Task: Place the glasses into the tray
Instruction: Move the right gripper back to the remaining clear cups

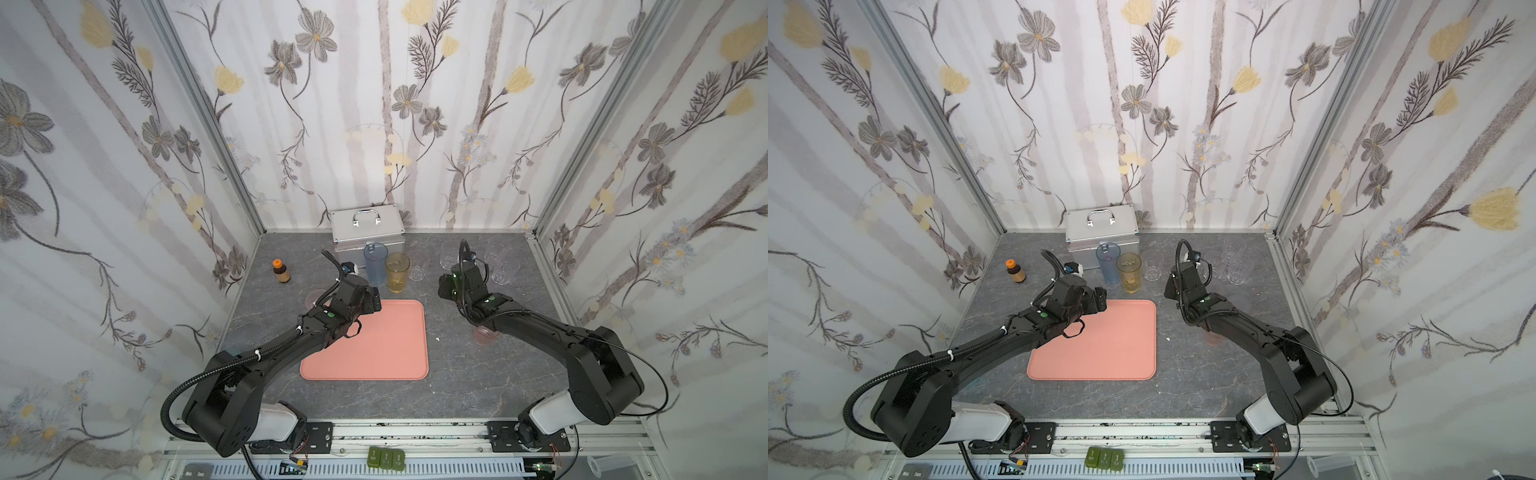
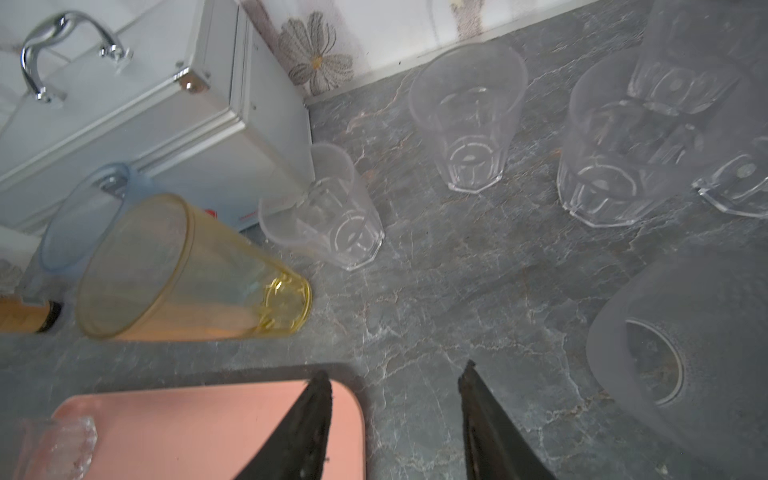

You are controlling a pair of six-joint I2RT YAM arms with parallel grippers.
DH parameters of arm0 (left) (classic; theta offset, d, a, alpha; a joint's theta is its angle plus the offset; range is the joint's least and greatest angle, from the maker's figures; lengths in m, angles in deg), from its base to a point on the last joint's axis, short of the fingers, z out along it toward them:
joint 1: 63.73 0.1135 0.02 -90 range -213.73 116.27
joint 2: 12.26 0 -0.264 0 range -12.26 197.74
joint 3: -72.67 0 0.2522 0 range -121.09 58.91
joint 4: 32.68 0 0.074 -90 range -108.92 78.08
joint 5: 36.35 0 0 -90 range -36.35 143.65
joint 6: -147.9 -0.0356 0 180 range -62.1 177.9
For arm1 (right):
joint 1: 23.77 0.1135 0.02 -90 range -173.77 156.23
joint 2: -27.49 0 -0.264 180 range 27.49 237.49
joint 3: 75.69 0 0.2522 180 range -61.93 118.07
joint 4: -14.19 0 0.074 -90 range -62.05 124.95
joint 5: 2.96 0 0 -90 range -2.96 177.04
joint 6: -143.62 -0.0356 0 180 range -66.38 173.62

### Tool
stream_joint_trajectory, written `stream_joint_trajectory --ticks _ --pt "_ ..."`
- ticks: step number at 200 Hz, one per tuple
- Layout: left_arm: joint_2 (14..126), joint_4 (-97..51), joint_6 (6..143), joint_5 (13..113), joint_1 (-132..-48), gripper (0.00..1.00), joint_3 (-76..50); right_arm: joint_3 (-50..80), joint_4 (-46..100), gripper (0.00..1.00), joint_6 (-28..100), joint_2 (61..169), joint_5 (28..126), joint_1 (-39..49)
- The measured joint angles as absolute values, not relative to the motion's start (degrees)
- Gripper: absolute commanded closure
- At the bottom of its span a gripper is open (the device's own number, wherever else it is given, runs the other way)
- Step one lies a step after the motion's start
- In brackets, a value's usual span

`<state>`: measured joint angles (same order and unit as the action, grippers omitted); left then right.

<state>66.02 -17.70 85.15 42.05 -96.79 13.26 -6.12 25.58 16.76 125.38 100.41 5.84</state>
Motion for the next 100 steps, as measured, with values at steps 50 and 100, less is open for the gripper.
stream_joint_trajectory --ticks 50,100 --pt "66.78 -19.1 83.4 41.96 -96.48 0.1 14.26 3.35 27.19 0.46 12.63 133.99 93.85 2.21" --pt "67.57 -19.98 83.4 42.53 -96.07 0.1 14.22 13.62 28.03 0.45 11.67 145.57 88.74 2.04"
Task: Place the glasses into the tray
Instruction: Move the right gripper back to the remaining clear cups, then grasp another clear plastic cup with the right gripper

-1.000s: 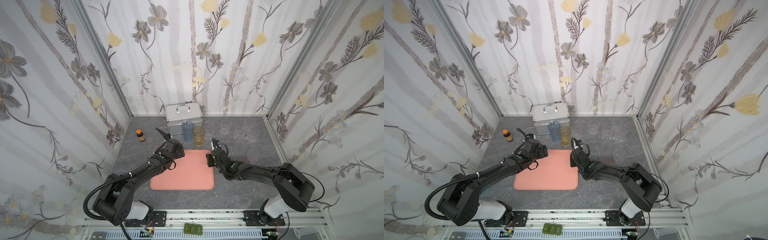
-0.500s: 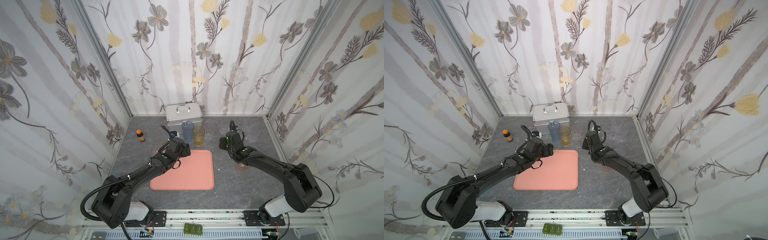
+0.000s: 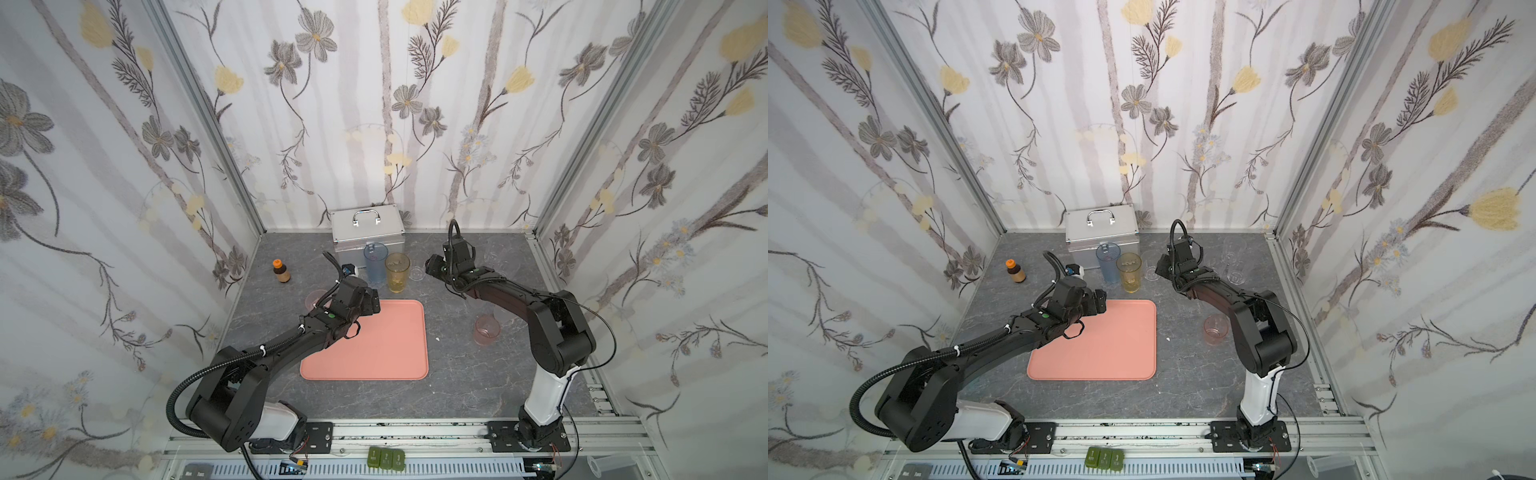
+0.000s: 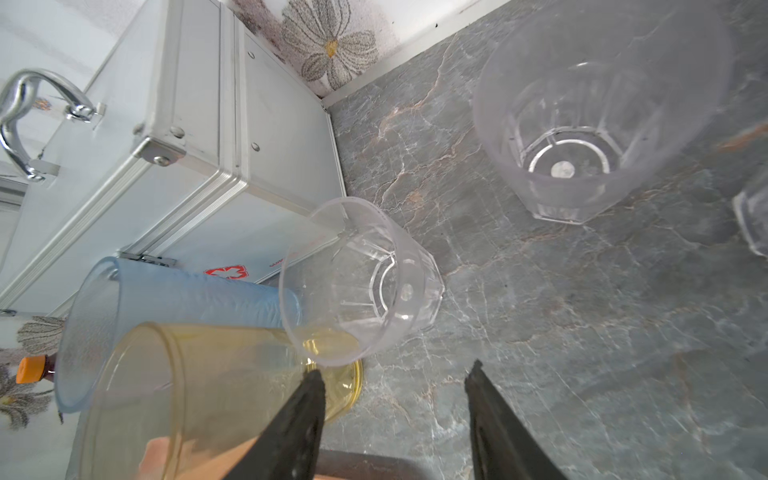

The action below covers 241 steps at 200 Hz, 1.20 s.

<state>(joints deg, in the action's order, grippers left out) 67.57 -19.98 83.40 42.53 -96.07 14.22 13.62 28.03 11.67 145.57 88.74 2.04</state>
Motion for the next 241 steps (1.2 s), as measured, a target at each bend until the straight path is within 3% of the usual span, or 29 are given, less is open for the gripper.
stream_joint_trajectory --ticks 55,90,119,180,241 --pt "67.2 -20.37 84.16 42.97 -96.03 0.1 14.39 24.68 31.22 0.54 11.76 155.3 88.54 1.34" --pt "64.91 -20.37 84.82 42.97 -96.03 0.1 15.55 30.84 35.68 0.81 13.4 159.17 90.31 1.29" --pt "62.0 -20.57 84.99 42.69 -96.03 0.1 17.08 30.49 39.19 0.94 15.23 158.03 93.76 1.71" --pt "56.69 -20.59 85.32 42.03 -95.98 0.1 20.3 27.78 43.96 1.0 18.31 153.94 97.89 2.52" --pt "53.52 -20.57 86.0 41.66 -95.92 0.1 21.26 18.49 48.26 1.0 20.19 140.78 102.55 3.48"
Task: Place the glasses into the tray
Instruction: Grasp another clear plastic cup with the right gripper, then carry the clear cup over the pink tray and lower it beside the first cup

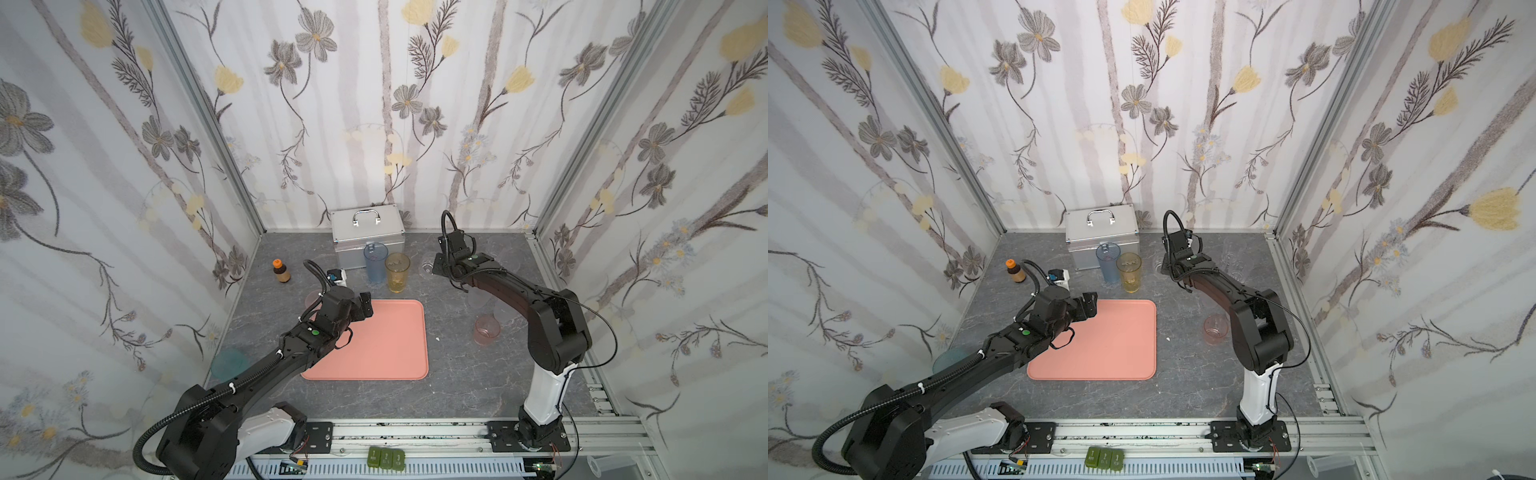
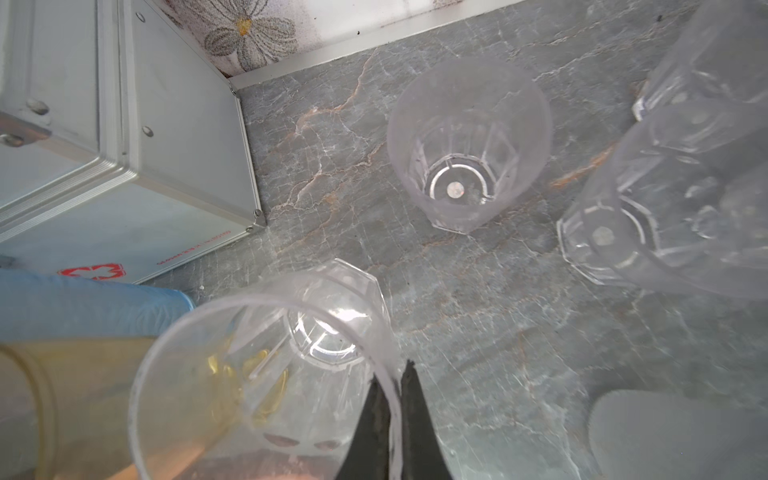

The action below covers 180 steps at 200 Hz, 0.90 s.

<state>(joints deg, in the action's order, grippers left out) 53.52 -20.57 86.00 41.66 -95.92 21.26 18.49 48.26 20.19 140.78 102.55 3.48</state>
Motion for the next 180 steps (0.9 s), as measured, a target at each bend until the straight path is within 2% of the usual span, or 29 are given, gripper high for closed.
stream_joint_trajectory --ticks 42,67,92,110,133,180 --pt "51.88 -19.91 85.98 41.66 -94.58 0.1 19.6 6.27 54.17 1.0 19.54 127.52 104.54 6.89" --pt "51.79 -17.48 86.0 41.79 -92.7 0.1 17.72 2.32 58.78 1.0 17.72 121.64 105.46 12.94" --pt "50.74 -13.27 86.02 41.81 -89.88 0.1 16.41 2.21 62.23 1.0 14.86 120.28 105.3 20.33" --pt "49.12 -9.64 85.98 41.83 -86.89 0.1 15.84 5.79 64.02 1.0 13.18 123.15 104.84 26.23" --pt "47.03 -6.07 85.89 42.16 -81.08 0.1 15.4 15.26 64.33 1.0 12.06 132.06 102.33 32.46" --pt "43.92 -1.81 84.32 43.91 -74.1 0.1 12.91 34.23 65.66 0.99 12.19 148.3 98.88 39.08"
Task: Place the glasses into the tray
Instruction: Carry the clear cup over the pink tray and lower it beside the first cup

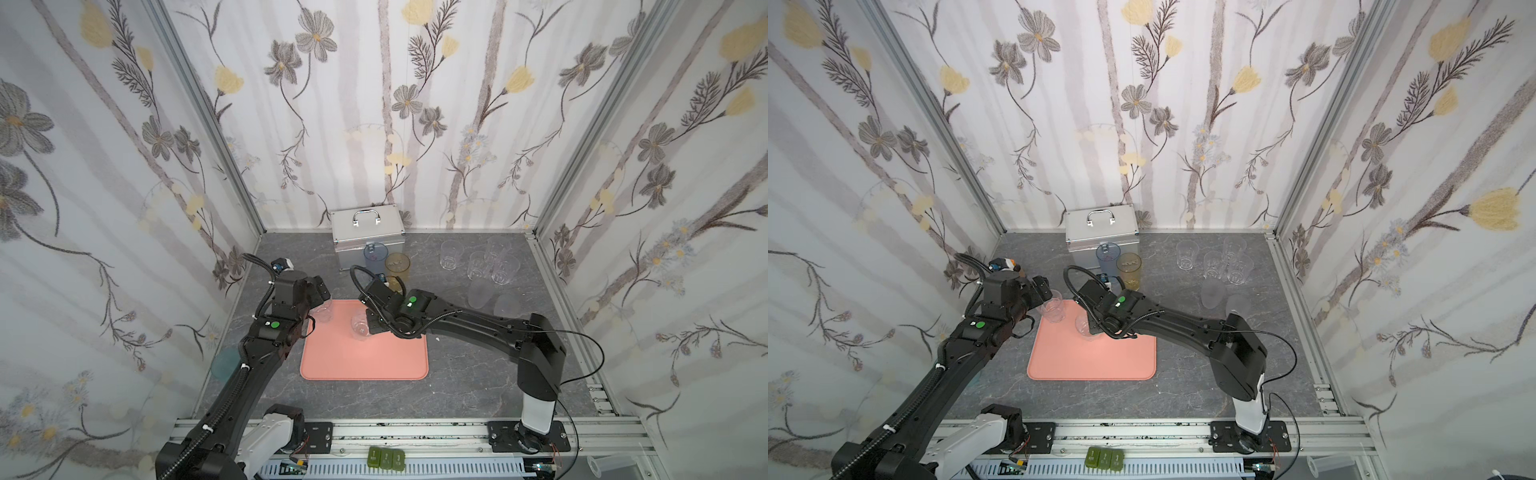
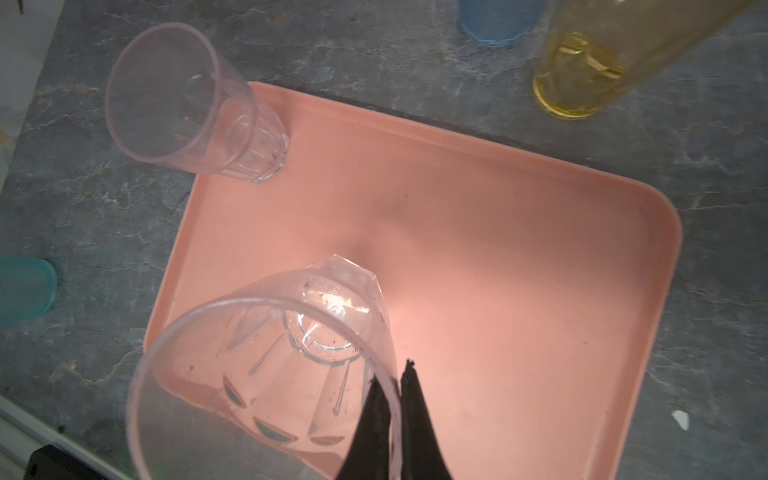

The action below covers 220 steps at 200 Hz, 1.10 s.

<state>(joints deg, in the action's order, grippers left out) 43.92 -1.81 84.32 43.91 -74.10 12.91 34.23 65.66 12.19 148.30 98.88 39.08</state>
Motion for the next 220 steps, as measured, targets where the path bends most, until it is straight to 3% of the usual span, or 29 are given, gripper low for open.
stream_joint_trajectory --ticks 90,145,220 --pt "38.68 1.31 83.86 43.14 -72.64 0.1 15.2 56.68 69.4 0.95 13.16 167.95 96.71 41.84" --pt "36.84 2.47 84.08 42.62 -72.44 0.1 16.08 58.16 67.43 0.84 11.45 170.49 97.81 41.82" --pt "35.75 4.66 84.86 41.0 -73.05 0.09 15.68 58.01 57.58 0.83 5.68 172.3 93.81 41.12"
